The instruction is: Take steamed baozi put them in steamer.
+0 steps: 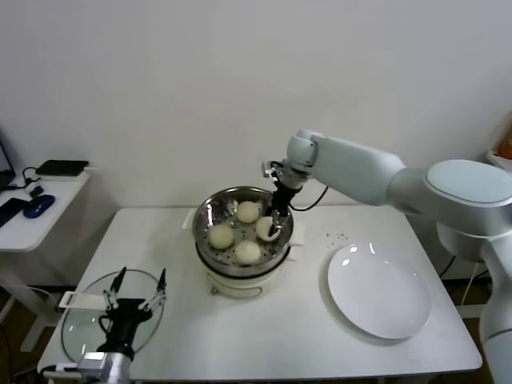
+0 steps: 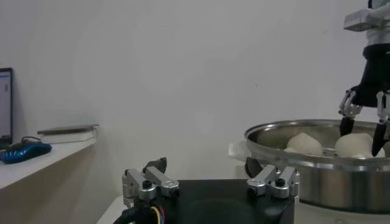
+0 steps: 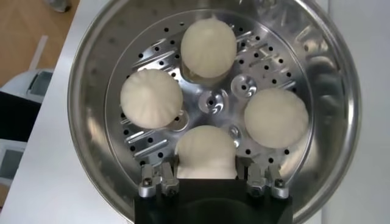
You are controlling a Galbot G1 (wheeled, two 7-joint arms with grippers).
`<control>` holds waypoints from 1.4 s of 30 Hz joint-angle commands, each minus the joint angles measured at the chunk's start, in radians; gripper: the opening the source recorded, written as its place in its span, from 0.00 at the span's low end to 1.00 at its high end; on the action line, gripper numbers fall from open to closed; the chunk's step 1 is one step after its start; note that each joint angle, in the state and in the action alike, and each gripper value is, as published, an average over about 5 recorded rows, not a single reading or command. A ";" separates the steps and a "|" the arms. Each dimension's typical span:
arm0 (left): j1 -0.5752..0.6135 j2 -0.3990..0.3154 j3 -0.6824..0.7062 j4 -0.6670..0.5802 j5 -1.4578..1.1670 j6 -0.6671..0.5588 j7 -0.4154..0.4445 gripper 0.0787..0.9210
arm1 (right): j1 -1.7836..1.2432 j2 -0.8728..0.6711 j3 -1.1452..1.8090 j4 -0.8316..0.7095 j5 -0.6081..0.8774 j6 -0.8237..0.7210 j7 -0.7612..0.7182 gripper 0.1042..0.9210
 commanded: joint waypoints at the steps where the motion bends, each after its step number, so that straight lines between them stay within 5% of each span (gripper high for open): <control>1: -0.002 -0.001 0.002 0.001 0.002 0.001 0.000 0.88 | -0.021 0.005 0.009 -0.004 -0.016 -0.002 0.003 0.64; 7: -0.007 -0.004 0.002 0.000 0.002 0.003 0.000 0.88 | -0.031 0.004 0.017 -0.007 -0.042 0.003 0.001 0.67; 15: -0.004 -0.002 0.002 0.004 0.002 0.001 0.000 0.88 | -0.019 -0.001 0.029 -0.010 -0.044 0.008 -0.005 0.87; 27: -0.008 -0.001 0.004 -0.002 0.004 0.003 0.001 0.88 | 0.077 -0.067 0.035 0.059 -0.038 0.024 -0.008 0.88; 42: 0.003 0.003 0.002 -0.029 -0.014 0.008 -0.002 0.88 | 0.170 -0.393 0.178 0.403 -0.052 0.044 0.049 0.88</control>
